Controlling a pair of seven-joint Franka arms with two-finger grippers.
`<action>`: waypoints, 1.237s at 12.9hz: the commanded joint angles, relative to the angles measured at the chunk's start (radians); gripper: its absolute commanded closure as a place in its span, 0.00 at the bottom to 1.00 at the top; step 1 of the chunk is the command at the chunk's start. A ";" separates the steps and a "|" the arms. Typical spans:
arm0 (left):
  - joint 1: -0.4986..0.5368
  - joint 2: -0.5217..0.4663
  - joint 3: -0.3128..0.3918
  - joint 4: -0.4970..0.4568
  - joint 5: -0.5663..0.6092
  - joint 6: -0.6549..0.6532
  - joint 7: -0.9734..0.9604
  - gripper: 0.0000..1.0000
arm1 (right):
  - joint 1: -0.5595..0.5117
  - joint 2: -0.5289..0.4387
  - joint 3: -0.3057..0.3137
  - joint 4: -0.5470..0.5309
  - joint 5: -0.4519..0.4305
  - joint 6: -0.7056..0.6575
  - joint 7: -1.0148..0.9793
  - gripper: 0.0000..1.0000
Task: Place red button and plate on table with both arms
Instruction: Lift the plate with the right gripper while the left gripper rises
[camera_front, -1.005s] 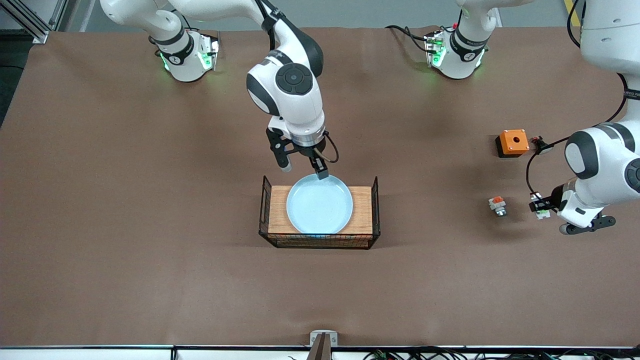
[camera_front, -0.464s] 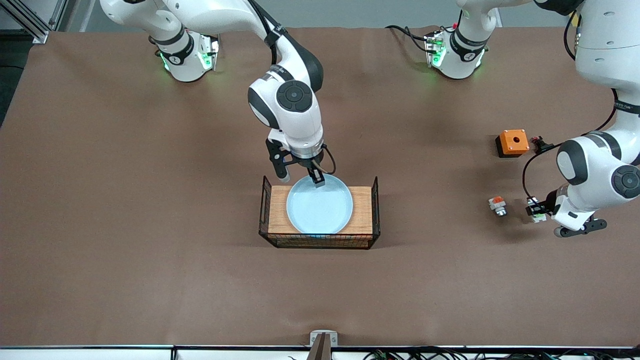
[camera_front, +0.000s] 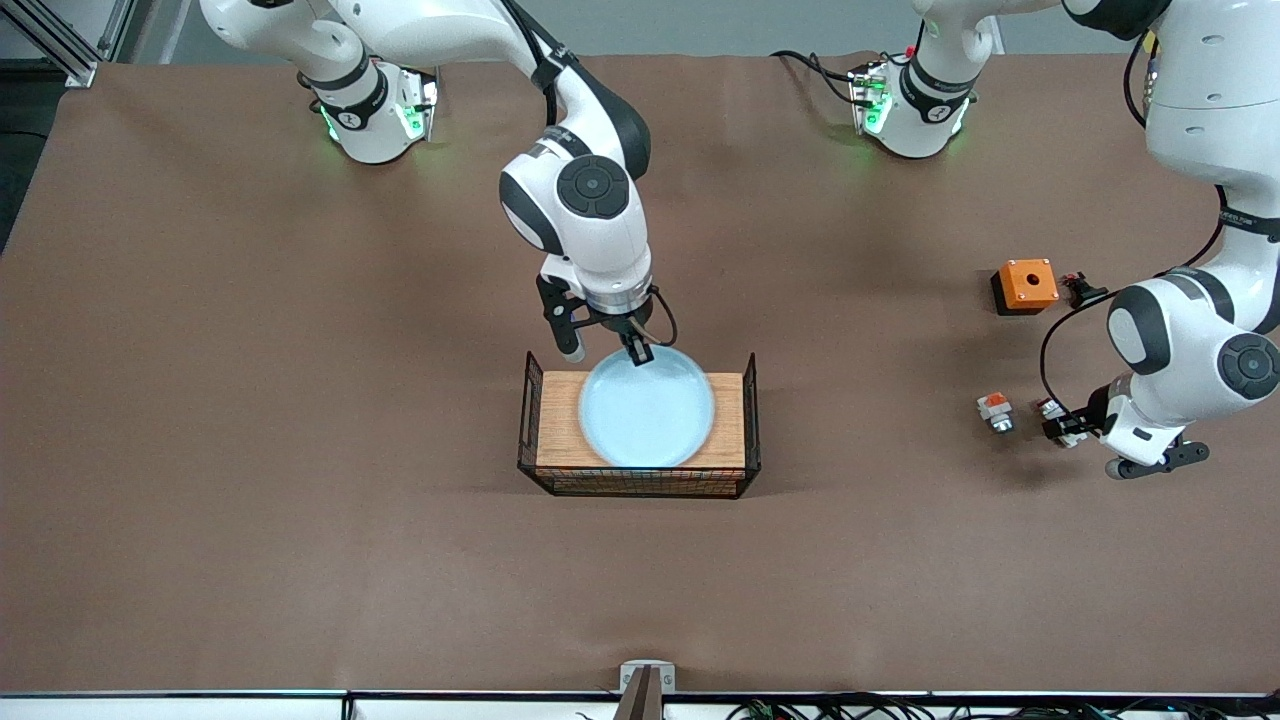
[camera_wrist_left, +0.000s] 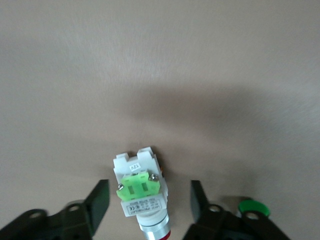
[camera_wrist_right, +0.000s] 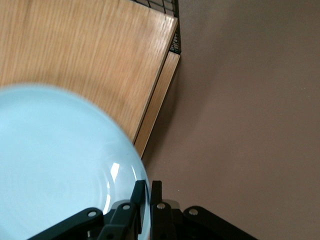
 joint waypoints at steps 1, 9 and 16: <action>-0.001 -0.111 -0.028 -0.010 -0.020 -0.033 0.000 0.01 | 0.002 0.015 0.004 0.027 -0.002 -0.009 0.017 0.98; -0.003 -0.398 -0.065 0.020 -0.017 -0.364 -0.095 0.00 | -0.013 -0.088 0.005 0.140 0.007 -0.262 -0.009 0.99; -0.001 -0.481 -0.165 0.213 -0.014 -0.711 -0.153 0.00 | -0.168 -0.300 -0.001 0.134 0.014 -0.608 -0.553 1.00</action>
